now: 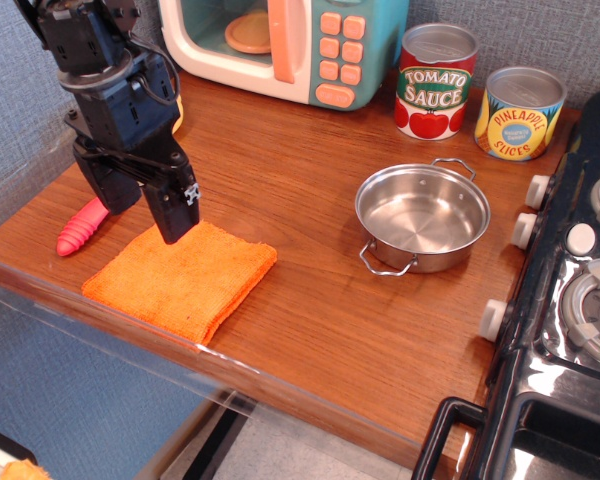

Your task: Place the pot on the orange towel.

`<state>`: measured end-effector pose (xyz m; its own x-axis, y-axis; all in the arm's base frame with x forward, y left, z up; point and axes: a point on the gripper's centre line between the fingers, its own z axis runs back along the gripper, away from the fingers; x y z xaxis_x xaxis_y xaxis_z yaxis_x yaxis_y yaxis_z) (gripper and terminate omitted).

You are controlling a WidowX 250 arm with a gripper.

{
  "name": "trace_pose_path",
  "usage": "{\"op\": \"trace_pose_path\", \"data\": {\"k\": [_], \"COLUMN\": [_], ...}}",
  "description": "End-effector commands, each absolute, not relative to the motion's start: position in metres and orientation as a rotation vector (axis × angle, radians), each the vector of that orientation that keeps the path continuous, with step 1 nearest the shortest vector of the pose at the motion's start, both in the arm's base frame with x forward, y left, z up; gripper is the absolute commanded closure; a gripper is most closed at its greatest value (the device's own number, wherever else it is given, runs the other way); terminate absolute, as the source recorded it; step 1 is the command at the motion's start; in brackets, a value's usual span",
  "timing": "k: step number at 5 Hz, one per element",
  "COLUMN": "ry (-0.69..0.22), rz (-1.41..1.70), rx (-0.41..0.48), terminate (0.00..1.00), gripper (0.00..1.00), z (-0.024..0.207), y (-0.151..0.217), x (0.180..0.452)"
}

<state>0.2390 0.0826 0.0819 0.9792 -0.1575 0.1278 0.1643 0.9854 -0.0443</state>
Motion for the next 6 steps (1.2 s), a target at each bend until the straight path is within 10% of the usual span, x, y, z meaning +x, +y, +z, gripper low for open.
{"op": "trace_pose_path", "data": {"k": [1, 6], "ry": [-0.124, -0.15], "rz": [-0.162, -0.069], "rx": [-0.055, -0.011], "terminate": [0.0, 0.0], "gripper": [0.0, 0.0], "z": [0.082, 0.065], "y": [0.083, -0.015], "x": [0.239, 0.376]}}
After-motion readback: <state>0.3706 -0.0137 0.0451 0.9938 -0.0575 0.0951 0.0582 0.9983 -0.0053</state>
